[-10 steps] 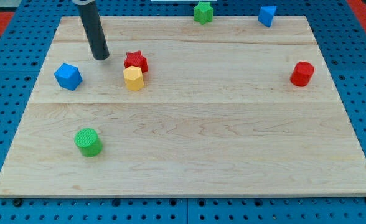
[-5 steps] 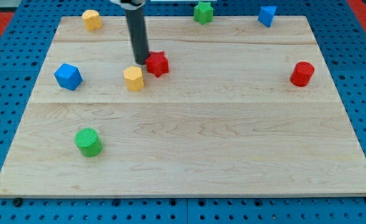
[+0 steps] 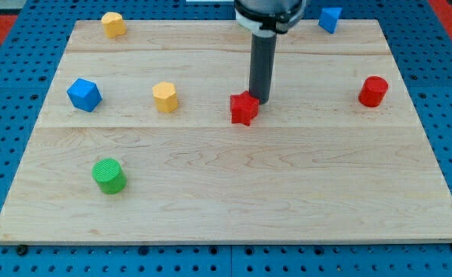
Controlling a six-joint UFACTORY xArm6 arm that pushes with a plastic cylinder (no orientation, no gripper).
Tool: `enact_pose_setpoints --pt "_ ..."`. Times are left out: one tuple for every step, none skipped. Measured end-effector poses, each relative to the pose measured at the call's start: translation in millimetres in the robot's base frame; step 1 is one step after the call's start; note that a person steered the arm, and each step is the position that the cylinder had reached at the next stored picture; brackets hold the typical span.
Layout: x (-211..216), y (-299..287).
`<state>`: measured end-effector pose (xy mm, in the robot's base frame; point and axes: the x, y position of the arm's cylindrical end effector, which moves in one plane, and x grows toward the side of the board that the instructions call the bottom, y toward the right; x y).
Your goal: Move the red star towards the bottom center
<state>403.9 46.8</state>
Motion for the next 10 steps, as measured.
enact_pose_setpoints --pt "12.4 -16.4" --pt "-4.7 -18.9" --pt "-0.9 -40.0" --pt "17.2 -47.0" --pt "39.6 -70.7" --pt "39.7 -92.9" --pt "36.3 -129.3" --pt "46.2 -144.9" --pt "69.6 -97.0" --pt "83.7 -46.2"
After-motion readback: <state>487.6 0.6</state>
